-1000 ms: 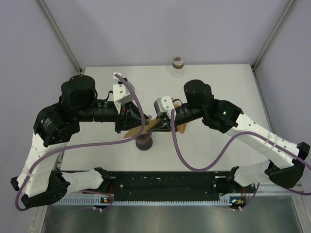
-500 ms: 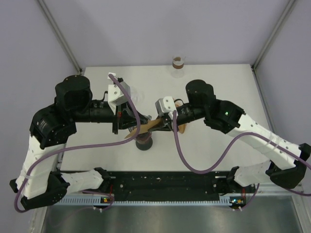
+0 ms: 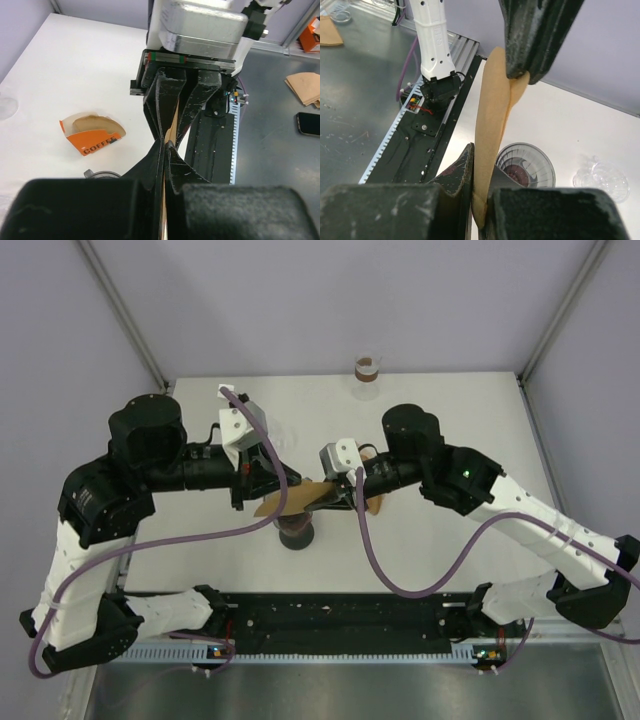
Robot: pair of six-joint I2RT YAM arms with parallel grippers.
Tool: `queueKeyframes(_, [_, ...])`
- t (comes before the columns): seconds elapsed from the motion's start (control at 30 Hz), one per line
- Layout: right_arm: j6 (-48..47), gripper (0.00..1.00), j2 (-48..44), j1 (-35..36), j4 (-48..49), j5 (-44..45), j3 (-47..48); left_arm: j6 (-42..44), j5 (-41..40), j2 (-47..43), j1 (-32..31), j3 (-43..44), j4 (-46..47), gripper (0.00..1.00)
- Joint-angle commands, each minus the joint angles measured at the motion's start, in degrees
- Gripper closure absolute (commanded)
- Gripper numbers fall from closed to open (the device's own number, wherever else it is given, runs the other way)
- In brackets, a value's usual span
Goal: Place the coffee filter in the dripper
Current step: Adjust the coffee filter.
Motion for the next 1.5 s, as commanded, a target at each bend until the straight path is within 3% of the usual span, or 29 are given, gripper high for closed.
queueKeyframes(0.0, [-0.6,1.00,-0.5,0.6,0.6,-0.8,2.1,-0.4,-4.0,0.3,0.2,1.1,3.1,1.00])
queueKeyframes(0.37, [0.0,1.00,-0.2,0.4,0.6,2.7,2.2,0.8,8.6,-0.6,-0.1,0.6,0.7,1.00])
queueKeyframes(0.6, [0.7,1.00,0.1,0.5,0.6,2.9,2.9,1.8,7.5,-0.9,-0.2,-0.4,0.0,1.00])
queueKeyframes(0.83, [0.6,1.00,0.0,0.5,0.6,2.3,2.7,1.9,0.0,-0.4,-0.3,0.4,1.3,0.99])
queueKeyframes(0.93, [0.7,1.00,0.0,0.5,0.6,2.5,2.5,2.7,0.0,-0.2,-0.5,1.3,0.6,0.81])
queueKeyframes(1.1, [0.7,1.00,-0.1,0.5,0.6,2.3,2.3,3.3,-1.4,0.1,-0.6,2.1,0.6,0.64])
queueKeyframes(1.33, [0.6,1.00,0.0,0.5,0.6,2.0,2.3,4.7,-3.4,1.2,-1.4,3.5,0.1,0.63])
queueKeyframes(1.47, [0.8,1.00,-0.2,0.5,0.6,2.3,2.3,5.2,0.5,1.6,-1.8,3.7,-2.4,0.60])
